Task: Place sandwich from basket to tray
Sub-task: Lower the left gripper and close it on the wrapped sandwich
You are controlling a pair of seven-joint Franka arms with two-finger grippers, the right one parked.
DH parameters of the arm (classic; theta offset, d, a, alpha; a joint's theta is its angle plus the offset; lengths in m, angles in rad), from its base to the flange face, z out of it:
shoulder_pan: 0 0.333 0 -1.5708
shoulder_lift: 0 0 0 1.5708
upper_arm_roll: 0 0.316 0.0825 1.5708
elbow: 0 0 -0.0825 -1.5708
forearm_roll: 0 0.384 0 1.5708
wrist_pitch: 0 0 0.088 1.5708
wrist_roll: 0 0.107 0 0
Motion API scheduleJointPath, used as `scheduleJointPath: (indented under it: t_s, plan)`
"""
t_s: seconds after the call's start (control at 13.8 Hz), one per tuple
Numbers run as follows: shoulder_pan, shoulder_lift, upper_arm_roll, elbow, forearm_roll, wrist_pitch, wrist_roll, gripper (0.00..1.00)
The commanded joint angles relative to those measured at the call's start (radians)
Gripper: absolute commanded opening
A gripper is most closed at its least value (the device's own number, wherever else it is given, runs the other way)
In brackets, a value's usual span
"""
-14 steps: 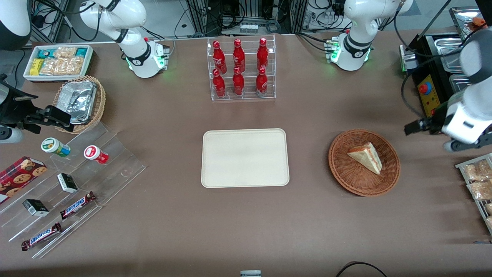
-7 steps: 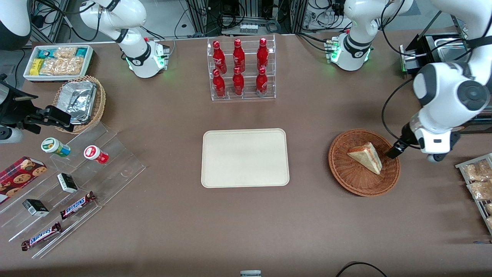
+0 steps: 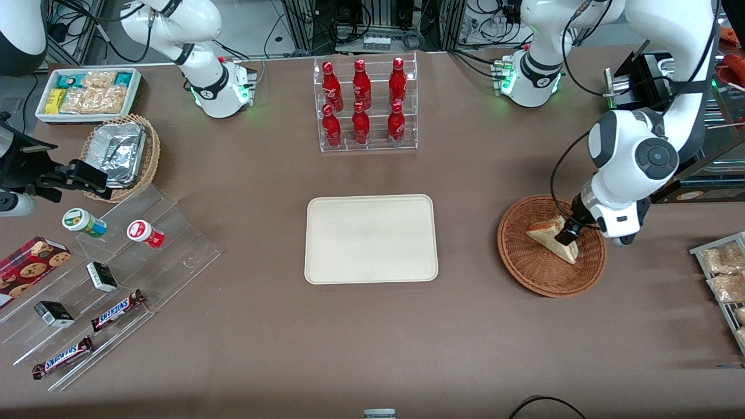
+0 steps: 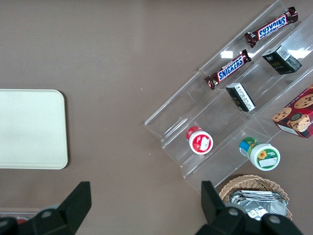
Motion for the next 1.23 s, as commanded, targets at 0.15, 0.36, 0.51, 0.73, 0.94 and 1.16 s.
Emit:
scheduleJointPath:
  t_s: [0.15,0.36,0.51,0.73,0.94,1.16]
  plan:
    - [-0.006,0.017,0.005,-0.059,0.015,0.096,-0.025,1.00]
    - [-0.006,0.029,0.005,-0.090,0.015,0.158,-0.027,1.00]
    - [-0.006,0.044,0.007,-0.091,0.015,0.167,-0.028,1.00]
    - [-0.006,0.046,0.007,-0.090,0.015,0.167,-0.030,0.62]
    - [-0.005,0.046,0.008,-0.073,0.015,0.167,-0.039,0.00]
    - [-0.005,0.042,0.008,-0.074,0.018,0.166,-0.039,0.00]
